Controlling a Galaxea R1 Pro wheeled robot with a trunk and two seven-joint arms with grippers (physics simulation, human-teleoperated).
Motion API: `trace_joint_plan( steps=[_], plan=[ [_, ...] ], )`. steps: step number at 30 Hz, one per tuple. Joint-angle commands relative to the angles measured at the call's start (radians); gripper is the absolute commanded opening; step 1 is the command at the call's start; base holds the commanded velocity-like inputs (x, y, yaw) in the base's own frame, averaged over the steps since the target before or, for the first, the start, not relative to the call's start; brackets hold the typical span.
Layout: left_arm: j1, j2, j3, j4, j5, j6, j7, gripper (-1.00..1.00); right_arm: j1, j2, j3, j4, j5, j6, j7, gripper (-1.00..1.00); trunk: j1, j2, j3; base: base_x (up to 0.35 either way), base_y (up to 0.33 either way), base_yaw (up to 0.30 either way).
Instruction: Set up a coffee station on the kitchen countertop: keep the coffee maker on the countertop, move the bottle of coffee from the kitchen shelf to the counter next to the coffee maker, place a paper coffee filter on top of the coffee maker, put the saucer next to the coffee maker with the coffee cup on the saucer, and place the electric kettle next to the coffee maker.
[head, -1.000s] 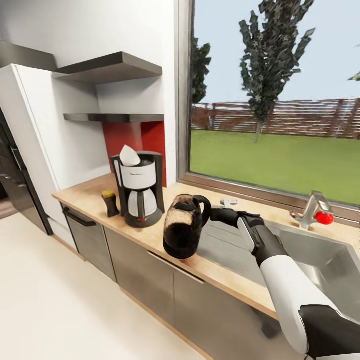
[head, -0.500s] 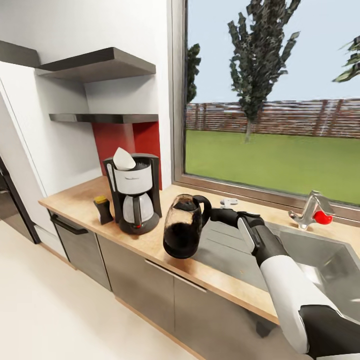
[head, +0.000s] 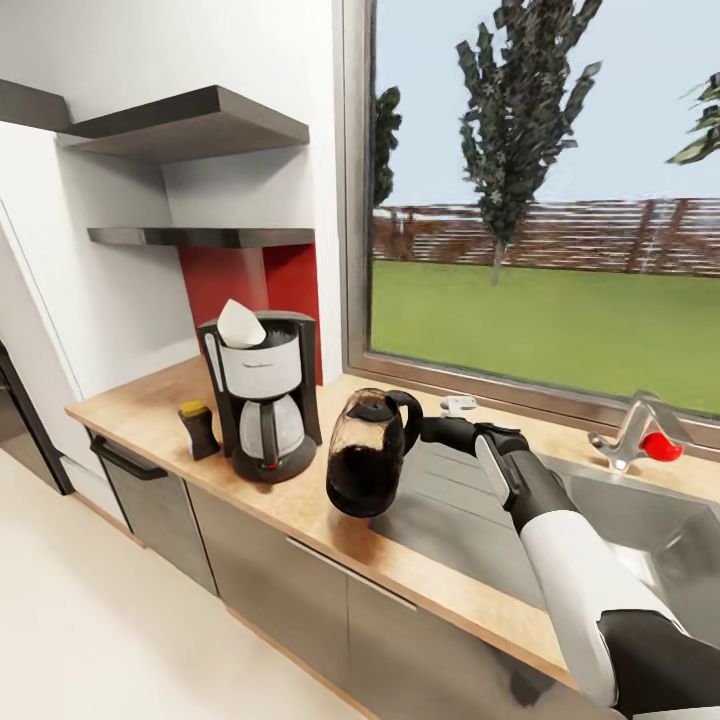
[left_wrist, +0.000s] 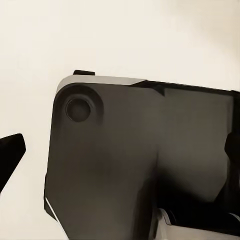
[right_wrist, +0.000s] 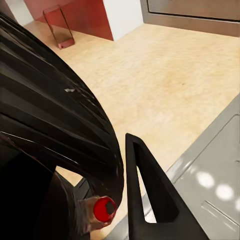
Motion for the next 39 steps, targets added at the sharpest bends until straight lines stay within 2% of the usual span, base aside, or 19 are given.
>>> trace_joint_plan(
  steps=[1, 13, 24, 39],
  plan=[
    [0.000, 0.000, 0.006, -0.001, 0.003, -0.002, -0.001, 1.00, -0.001, 0.000, -0.001, -0.002, -0.013, 0.008, -0.002, -1.00, 0.000, -0.001, -0.001, 0.015, 0.000, 0.000],
    [0.000, 0.000, 0.006, -0.001, 0.003, -0.002, -0.001, 1.00, -0.001, 0.000, -0.001, -0.001, -0.013, 0.008, -0.002, -1.00, 0.000, -0.001, -0.001, 0.249, -0.050, 0.000],
    [0.000, 0.000, 0.006, -0.001, 0.003, -0.002, -0.001, 1.00, -0.001, 0.000, -0.001, -0.001, -0.013, 0.008, -0.002, -1.00, 0.000, -0.001, -0.001, 0.153, -0.016, 0.000],
    [0.000, 0.000, 0.006, -0.001, 0.003, -0.002, -0.001, 1.00, -0.001, 0.000, -0.001, -0.001, -0.013, 0.008, -0.002, -1.00, 0.000, -0.001, -0.001, 0.018, 0.026, 0.000]
  ],
)
